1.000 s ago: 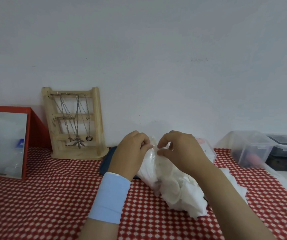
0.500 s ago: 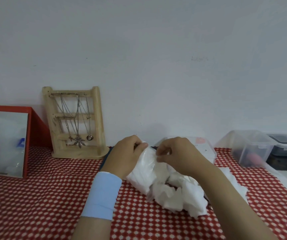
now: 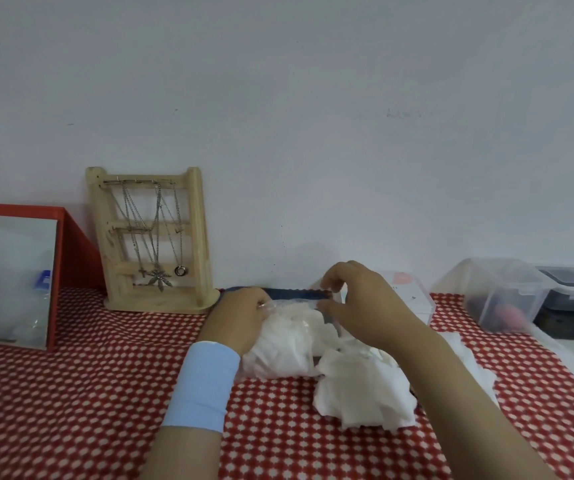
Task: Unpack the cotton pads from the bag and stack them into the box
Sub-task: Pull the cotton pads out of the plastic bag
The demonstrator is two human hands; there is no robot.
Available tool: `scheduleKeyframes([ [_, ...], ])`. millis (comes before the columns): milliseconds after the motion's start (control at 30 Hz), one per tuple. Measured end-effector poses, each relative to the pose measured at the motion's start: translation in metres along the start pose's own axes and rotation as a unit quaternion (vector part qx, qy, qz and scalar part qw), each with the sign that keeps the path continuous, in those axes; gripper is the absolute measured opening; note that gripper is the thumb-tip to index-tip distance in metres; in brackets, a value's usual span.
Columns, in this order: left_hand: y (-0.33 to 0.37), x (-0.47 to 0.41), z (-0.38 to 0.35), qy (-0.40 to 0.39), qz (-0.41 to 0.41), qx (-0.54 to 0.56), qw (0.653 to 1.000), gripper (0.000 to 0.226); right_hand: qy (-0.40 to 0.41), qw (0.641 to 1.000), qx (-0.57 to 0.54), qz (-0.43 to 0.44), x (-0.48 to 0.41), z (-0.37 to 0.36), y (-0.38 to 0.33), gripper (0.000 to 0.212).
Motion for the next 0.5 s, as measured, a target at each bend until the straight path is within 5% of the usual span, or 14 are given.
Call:
scheduleKeyframes([
  [200, 0.013, 0.007, 0.03, 0.094, -0.039, -0.05, 0.994, 0.026, -0.05, 0.999, 0.005, -0.01, 0.003, -0.003, 0.0, 0.011],
  [300, 0.031, 0.019, 0.016, -0.076, -0.04, 0.02, 0.996, 0.026, -0.082, 0.996, 0.018, -0.004, 0.006, -0.01, -0.005, 0.022],
  [367, 0.036, 0.028, 0.0, -0.18, -0.045, 0.001, 0.983, 0.058, -0.091, 0.996, 0.016, -0.001, 0.009, -0.013, -0.008, 0.033],
  [500, 0.023, 0.034, -0.014, -0.254, -0.057, 0.027, 0.965, 0.085, -0.131, 0.99, 0.045, -0.011, 0.016, -0.024, -0.01, 0.056],
])
Point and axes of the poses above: each hand's wrist, its own x-axis away from the middle knuckle, its own z-axis out of the back of the hand, y = z × x, the point moved 7 cm from there along -x, towards the middle knuckle, and after that the axes turned 7 degrees about -x, right-handed, at the moved point
